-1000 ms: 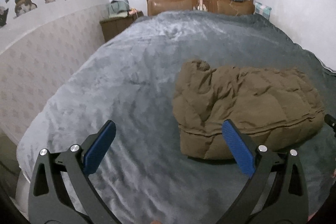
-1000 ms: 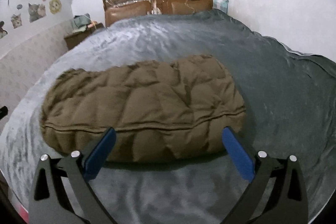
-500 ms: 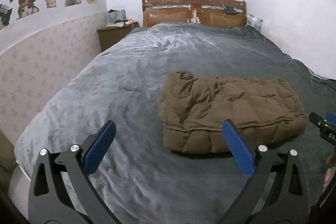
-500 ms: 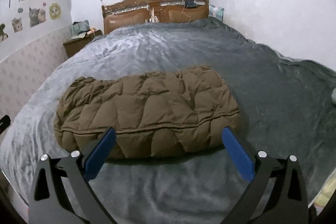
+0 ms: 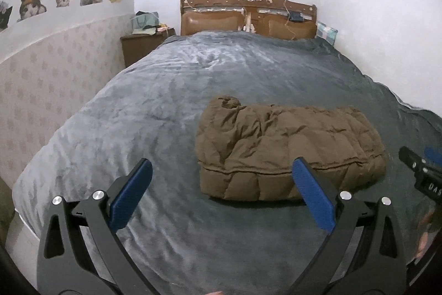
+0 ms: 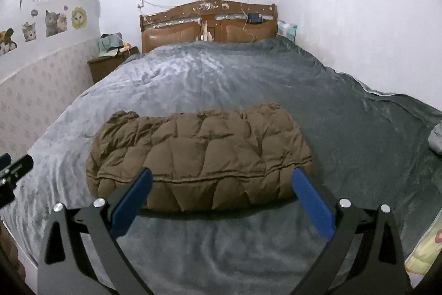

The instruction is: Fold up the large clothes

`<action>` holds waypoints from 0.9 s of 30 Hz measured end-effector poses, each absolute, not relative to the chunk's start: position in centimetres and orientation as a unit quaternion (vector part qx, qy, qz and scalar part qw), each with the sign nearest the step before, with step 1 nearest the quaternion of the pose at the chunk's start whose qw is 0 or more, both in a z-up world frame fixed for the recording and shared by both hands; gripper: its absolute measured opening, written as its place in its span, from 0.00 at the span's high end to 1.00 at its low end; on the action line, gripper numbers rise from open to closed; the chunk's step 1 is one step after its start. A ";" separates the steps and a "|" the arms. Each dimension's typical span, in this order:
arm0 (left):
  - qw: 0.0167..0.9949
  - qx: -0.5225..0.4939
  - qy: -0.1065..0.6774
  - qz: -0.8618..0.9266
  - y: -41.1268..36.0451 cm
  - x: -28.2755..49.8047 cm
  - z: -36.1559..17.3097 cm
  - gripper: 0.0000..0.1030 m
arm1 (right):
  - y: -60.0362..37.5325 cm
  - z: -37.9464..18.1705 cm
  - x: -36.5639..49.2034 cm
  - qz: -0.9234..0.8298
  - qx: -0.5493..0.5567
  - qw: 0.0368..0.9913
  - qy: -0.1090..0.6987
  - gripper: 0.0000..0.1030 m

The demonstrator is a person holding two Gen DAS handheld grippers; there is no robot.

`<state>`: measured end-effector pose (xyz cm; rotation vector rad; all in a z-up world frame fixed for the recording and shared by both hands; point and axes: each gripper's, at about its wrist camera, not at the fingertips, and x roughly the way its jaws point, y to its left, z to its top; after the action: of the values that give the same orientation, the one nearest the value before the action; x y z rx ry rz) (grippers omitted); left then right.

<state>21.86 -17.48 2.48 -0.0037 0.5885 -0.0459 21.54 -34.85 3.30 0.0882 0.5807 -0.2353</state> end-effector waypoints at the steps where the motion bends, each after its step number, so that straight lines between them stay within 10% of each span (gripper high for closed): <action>1: 0.956 0.001 0.291 -0.024 -17.6 21.8 2.5 0.03 | -34.8 3.4 21.6 -0.116 0.044 0.950 0.285 0.02; 27: 0.960 0.012 0.279 -0.009 -17.9 20.9 3.2 0.03 | -34.1 4.1 21.9 -0.114 0.025 0.950 0.290 0.02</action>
<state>20.95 -17.89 3.16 0.0246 0.5663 -0.0176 21.95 -34.11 4.06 0.0504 0.5907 -0.2325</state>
